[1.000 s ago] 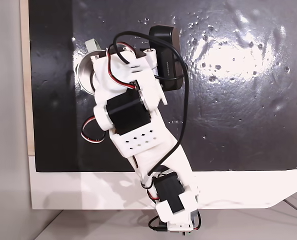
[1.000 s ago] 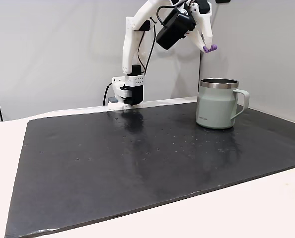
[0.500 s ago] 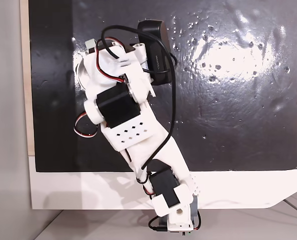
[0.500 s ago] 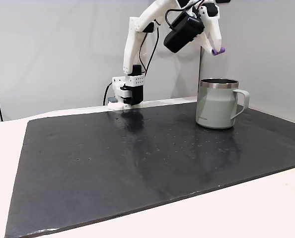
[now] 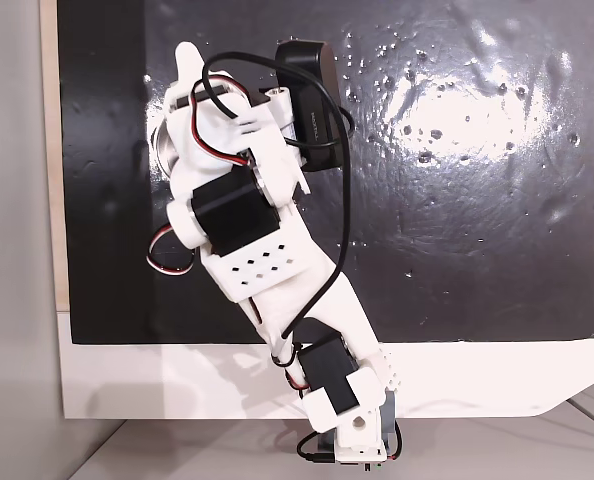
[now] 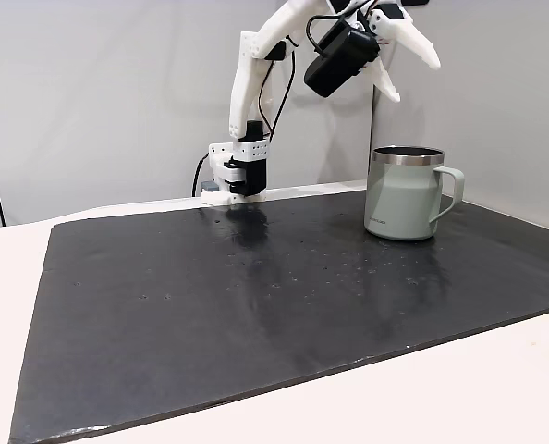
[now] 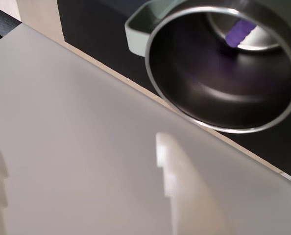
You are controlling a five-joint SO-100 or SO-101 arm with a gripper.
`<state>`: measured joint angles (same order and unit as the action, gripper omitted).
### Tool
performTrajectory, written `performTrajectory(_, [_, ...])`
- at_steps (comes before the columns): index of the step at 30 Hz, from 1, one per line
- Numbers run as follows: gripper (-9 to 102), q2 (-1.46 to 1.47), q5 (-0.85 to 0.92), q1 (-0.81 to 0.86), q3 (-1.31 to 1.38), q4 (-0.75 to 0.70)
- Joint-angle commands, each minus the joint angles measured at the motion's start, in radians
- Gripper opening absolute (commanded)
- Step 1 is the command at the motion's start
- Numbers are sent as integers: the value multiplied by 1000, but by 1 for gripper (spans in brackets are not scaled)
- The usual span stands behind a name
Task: Grasp a pengrip and put it in the cup.
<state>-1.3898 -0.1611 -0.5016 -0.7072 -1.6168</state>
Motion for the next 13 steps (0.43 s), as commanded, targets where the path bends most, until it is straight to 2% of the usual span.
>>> performTrajectory(1, [30, -14, -6, -20, 69, -3])
performTrajectory(13, [30, -12, -6, -12, 71, -8])
